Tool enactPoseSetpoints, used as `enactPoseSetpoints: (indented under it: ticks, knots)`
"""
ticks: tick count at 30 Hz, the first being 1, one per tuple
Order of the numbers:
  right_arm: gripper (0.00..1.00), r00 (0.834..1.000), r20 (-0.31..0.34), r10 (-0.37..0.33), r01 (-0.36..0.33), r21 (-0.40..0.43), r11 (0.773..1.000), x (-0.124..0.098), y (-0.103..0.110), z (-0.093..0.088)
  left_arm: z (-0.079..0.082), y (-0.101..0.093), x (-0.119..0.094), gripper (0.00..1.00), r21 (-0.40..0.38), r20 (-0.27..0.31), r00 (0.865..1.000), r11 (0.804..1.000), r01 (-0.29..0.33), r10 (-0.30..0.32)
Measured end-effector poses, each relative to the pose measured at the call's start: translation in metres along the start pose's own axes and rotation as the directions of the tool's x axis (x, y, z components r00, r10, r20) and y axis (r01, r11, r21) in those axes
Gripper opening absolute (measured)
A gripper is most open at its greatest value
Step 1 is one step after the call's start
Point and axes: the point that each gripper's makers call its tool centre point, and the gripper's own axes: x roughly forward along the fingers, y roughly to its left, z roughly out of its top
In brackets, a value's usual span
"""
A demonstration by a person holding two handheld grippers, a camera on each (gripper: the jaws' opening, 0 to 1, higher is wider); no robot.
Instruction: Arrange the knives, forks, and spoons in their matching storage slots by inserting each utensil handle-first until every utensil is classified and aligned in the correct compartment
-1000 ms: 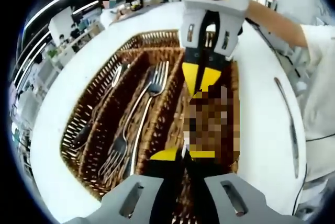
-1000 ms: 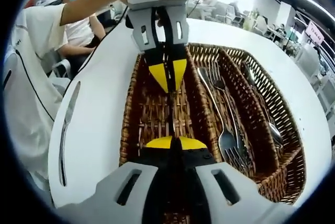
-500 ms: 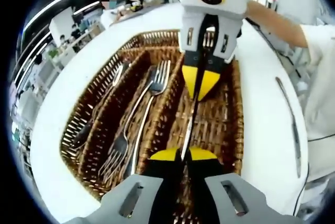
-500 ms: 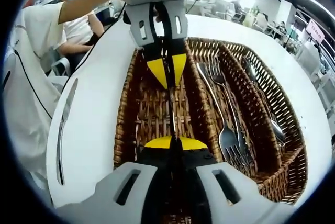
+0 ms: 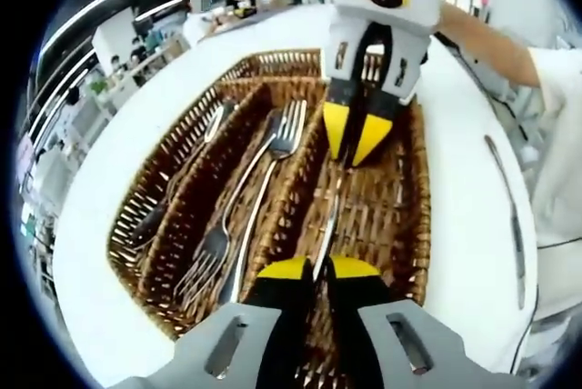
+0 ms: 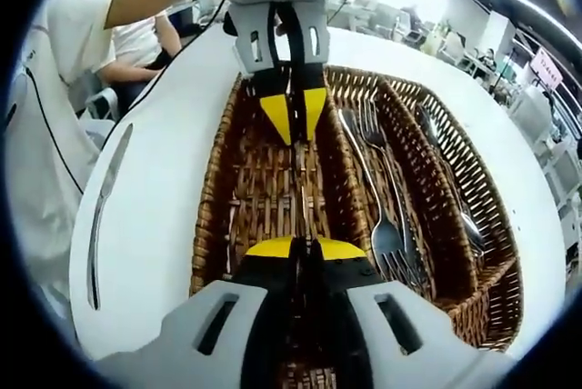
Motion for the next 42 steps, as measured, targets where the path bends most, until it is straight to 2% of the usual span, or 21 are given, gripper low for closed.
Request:
enactPoseSetpoints:
  ticks: [9,13,22,29,34,39,42]
  knots:
    - [0.08,1.0,-0.002,-0.028,0.027,-0.027,0.999,-0.002,-0.001,0.0,-0.002,0.005,-0.004,0.07,0.01,0.006,1.0,1.0,-0.029,0.029]
    - [0.11,0.999,0.026,-0.033,0.033,-0.026,0.999,-0.006,-0.001,0.009,-0.002,0.006,-0.006,0.06,0.021,0.007,0.999,0.999,-0.046,0.046]
    - [0.14,0.998,0.028,-0.049,0.05,-0.031,0.998,-0.006,-0.001,0.009,-0.006,0.01,-0.007,0.08,0.017,0.018,0.997,0.997,-0.074,0.074]
    - [0.15,0.998,0.015,-0.056,0.057,-0.029,0.998,-0.007,-0.001,0.008,-0.007,0.01,-0.011,0.07,0.056,0.022,0.994,0.993,-0.104,0.103]
    - [0.18,0.998,0.012,-0.057,0.057,-0.023,0.998,-0.007,0.001,0.008,-0.013,0.011,-0.015,0.08,0.031,0.046,0.991,0.992,-0.126,0.124]
    - [0.17,0.998,0.003,-0.057,0.057,-0.011,0.998,-0.006,0.0,0.007,-0.015,0.016,-0.017,0.08,0.027,0.046,0.988,0.988,-0.152,0.15]
    - [0.17,0.997,-0.023,-0.07,0.07,-0.009,0.998,-0.004,0.0,0.007,-0.013,0.014,-0.016,0.08,0.078,0.029,0.985,0.982,-0.172,0.171]
